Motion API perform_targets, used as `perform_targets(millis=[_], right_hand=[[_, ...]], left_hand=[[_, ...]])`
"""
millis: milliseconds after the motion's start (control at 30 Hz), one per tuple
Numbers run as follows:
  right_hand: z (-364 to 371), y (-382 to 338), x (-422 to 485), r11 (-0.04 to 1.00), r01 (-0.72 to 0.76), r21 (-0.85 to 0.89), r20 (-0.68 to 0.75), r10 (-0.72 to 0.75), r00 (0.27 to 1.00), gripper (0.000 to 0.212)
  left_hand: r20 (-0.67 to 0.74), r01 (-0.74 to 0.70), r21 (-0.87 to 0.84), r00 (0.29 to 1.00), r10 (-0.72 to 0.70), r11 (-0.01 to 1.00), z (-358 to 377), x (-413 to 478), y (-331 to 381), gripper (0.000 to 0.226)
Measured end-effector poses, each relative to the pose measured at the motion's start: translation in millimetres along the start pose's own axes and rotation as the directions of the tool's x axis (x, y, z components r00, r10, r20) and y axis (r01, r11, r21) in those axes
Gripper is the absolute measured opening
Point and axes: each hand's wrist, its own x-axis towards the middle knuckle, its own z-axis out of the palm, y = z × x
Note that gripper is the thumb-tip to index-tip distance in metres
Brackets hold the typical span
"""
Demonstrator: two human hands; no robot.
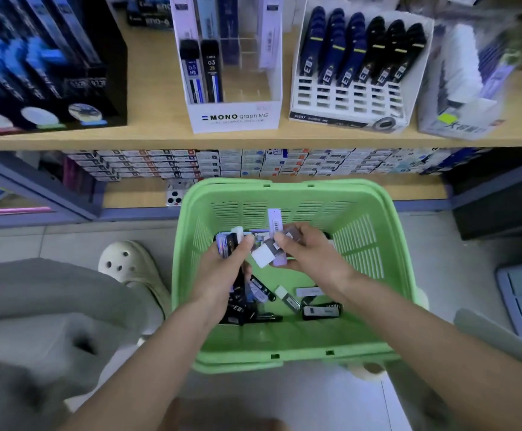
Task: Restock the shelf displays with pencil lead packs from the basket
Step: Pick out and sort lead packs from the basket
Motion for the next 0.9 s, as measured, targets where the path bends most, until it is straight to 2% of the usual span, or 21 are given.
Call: perform_targets(millis=[133,267,433,567,667,800,833,900], right_hand=[[1,-20,-30,0.998,0.005,-0.057,0.124,0.002,0.992,0.029],[4,-33,-57,0.995,0.04,-0.095,0.187,-0.022,0.982,0.027],[4,-43,-82,0.996,0.078,-0.038,0.103,-0.074,0.992,0.013],[-8,-58,-107,0.989,0.095,-0.114,-0.045,-0.101,0.994,0.009],[-20,-66,-116,0.989,0.093,0.118,-0.042,-0.089,0.995,0.009],[-31,-81,-126,0.886,0.086,0.455,-0.002,-0.096,0.995,0.006],[-34,-85,-128,0.875,0.091,0.476,0.014,-0.112,0.994,0.007],[-39,-92,-132,0.904,0.115,0.412,0.041,-0.145,0.989,0.008]], left_hand=[[0.022,-0.03,-0.05,0.999,0.031,0.998,2,-17,28,0.022],[0.086,-0.102,-0.03,0.991,0.105,0.994,2,-38,50,0.011],[0.013,-0.102,-0.102,0.994,0.104,0.989,-6,-60,66,0.006],[-0.008,-0.084,-0.213,0.996,0.084,0.973,-20,-72,76,0.009],[-0.01,-0.101,-0.238,0.995,0.102,0.966,-25,-77,86,0.007],[0.015,-0.143,-0.259,0.988,0.152,0.955,-20,-83,102,0.007],[0.029,-0.149,-0.262,0.986,0.162,0.953,-18,-84,107,0.006],[0.057,-0.166,-0.278,0.98,0.189,0.946,-11,-88,117,0.005]])
